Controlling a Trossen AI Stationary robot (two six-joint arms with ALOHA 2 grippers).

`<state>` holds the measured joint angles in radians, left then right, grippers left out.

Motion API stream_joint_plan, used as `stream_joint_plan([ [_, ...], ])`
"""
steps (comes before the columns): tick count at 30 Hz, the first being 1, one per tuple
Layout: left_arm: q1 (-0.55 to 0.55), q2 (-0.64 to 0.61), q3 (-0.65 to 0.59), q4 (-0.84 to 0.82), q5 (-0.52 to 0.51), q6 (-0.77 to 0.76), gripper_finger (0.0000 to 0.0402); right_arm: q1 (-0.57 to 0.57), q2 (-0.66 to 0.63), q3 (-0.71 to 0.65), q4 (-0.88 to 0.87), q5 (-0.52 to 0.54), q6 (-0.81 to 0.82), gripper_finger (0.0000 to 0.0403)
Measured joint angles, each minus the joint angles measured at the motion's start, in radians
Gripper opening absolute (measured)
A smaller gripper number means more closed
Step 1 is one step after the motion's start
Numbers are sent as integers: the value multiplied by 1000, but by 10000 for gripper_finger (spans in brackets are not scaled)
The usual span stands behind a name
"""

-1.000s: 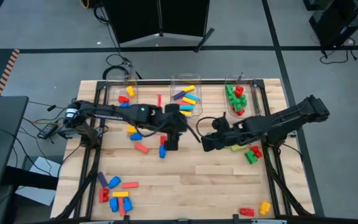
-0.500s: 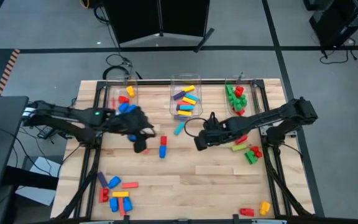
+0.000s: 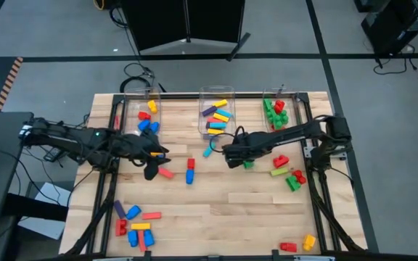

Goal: Sort blocks by size
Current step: Put the green 2 stud game piece into the right transparent bin

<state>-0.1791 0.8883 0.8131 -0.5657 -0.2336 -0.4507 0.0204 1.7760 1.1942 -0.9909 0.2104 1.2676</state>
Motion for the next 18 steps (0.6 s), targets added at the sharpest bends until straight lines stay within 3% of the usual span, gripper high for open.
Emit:
stream_joint_plan([
  [4, 0, 18, 0, 12, -1, -6, 193, -19, 25, -43, 12, -42, -45, 295],
  [8, 0, 27, 0, 50, -6, -6, 193, -30, 16, -153, 192, -97, -59, 297],
  [11, 0, 28, 0, 73, -8, 3, 193, -37, 4, -222, 302, -136, -58, 265],
  [15, 1, 28, 0, 101, -9, 68, 193, -31, -6, -243, 309, -147, -79, 175],
  [18, 1, 28, 0, 119, -10, 108, 193, -21, -38, -243, 287, -138, -136, 176],
])
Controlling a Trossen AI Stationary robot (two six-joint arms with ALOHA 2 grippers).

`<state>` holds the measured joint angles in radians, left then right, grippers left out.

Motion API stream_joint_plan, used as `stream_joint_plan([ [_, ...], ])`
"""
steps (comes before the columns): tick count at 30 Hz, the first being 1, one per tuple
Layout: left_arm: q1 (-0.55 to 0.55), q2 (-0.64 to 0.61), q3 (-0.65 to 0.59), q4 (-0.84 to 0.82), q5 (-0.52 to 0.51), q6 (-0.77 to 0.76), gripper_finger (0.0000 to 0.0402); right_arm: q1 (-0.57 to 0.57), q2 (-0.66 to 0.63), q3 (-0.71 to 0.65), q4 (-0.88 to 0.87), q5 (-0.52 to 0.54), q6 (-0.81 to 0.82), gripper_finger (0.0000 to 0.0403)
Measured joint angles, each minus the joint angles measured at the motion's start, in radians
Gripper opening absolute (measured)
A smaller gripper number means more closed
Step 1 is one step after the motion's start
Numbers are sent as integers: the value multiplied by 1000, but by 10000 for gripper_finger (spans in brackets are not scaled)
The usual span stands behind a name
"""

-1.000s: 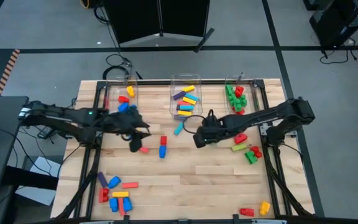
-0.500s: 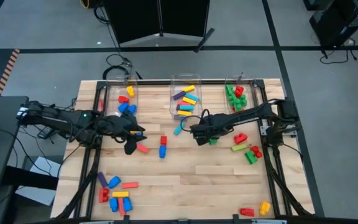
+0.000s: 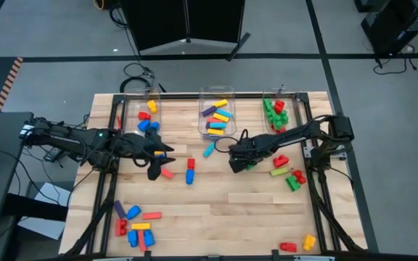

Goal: Sort blocks by size
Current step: Put the green 2 stud game piece into the right transparent bin

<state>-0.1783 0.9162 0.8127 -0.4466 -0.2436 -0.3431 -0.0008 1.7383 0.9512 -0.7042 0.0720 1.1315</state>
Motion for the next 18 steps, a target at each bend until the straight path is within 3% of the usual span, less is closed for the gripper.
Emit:
stream_joint_plan([
  [7, 3, 0, 0, 35, -132, 22, 193, -6, -180, 88, -187, -10, -130, 176],
  [11, 3, 0, 0, 40, -216, 25, 193, -37, -318, 185, -314, 60, -213, 176],
  [18, 3, 0, 0, 39, -298, 25, 193, -245, -525, 307, -456, 229, -385, 176],
])
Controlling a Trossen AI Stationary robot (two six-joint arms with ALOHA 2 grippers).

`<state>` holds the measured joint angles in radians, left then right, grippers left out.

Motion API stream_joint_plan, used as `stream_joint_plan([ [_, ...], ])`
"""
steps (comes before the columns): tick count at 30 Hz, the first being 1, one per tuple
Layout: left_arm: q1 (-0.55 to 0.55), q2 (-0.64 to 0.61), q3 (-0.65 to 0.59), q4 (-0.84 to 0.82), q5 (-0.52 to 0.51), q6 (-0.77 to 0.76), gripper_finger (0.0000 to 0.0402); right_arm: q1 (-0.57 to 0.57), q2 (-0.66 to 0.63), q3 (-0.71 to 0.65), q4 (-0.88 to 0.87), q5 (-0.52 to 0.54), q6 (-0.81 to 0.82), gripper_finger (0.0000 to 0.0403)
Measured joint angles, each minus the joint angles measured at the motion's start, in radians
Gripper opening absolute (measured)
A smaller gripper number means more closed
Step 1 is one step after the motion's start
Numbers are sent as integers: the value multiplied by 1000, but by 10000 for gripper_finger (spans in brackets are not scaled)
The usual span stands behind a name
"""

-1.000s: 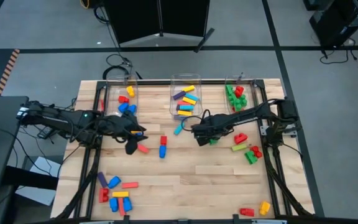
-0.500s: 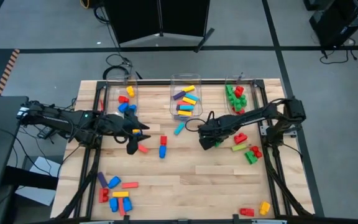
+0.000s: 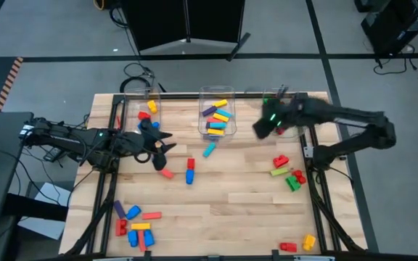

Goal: Sort blocks by size
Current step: Put the green 2 stud game piece into the right transparent bin

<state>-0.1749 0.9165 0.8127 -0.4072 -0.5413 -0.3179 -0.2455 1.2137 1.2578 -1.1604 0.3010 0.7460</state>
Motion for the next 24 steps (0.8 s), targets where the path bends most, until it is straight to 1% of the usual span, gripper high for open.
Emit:
stream_joint_plan([
  [3, 0, 0, 0, 0, -17, 0, 193, -162, -30, 3, 1, -19, -119, 176],
  [6, 0, 0, 0, 0, -21, 0, 193, -328, -6, 1, 1, -80, -223, 176],
  [9, 0, 0, 0, 0, -23, 0, 193, -479, 59, 1, 6, -156, -298, 176],
  [12, 0, 0, 0, 0, -23, 0, 193, -584, 151, 1, 17, -210, -347, 176],
  [16, 0, 0, 0, -1, -23, 0, 193, -668, 288, 1, 36, -226, -400, 176],
  [18, 0, 0, 0, -1, -23, -1, 193, -702, 344, 1, 64, -251, -414, 176],
  [21, 0, 0, 0, -1, -23, -1, 193, -737, 407, -10, 158, -302, -434, 176],
  [24, 0, 0, 0, -1, -16, -7, 193, -761, 456, -18, 189, -312, -428, 176],
])
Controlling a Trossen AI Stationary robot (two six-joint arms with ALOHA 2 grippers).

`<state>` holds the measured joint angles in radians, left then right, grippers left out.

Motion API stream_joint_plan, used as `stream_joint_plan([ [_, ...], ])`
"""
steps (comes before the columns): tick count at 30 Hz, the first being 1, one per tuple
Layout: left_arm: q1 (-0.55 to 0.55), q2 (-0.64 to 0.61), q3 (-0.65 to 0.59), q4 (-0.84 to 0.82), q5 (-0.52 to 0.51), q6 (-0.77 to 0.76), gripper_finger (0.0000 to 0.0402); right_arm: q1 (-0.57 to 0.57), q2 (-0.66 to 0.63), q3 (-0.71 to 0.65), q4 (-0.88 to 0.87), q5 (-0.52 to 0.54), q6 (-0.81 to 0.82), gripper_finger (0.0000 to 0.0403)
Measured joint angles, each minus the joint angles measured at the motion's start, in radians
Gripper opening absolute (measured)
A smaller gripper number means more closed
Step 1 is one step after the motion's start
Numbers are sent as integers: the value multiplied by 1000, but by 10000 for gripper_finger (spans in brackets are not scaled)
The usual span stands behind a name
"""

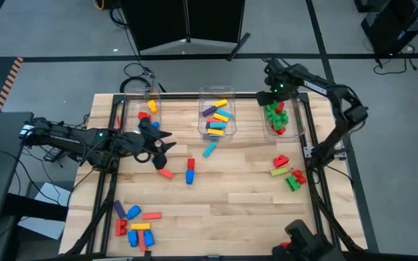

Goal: Sort blocks by size
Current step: Put the green 2 stud game piece into the right transparent bin

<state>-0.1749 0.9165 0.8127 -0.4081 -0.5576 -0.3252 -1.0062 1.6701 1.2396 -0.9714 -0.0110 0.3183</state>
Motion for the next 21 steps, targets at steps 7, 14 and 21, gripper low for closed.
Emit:
stream_joint_plan([
  [7, 0, 0, 0, 0, 9, 0, 193, -11, 88, -1, 3, -1, -49, 176],
  [14, 0, 0, 0, 0, 10, 36, 193, -4, 102, -2, 21, -1, -56, 321],
  [21, 0, 0, 0, 25, -9, 88, 193, -13, 51, -2, -2, 21, -60, 383],
])
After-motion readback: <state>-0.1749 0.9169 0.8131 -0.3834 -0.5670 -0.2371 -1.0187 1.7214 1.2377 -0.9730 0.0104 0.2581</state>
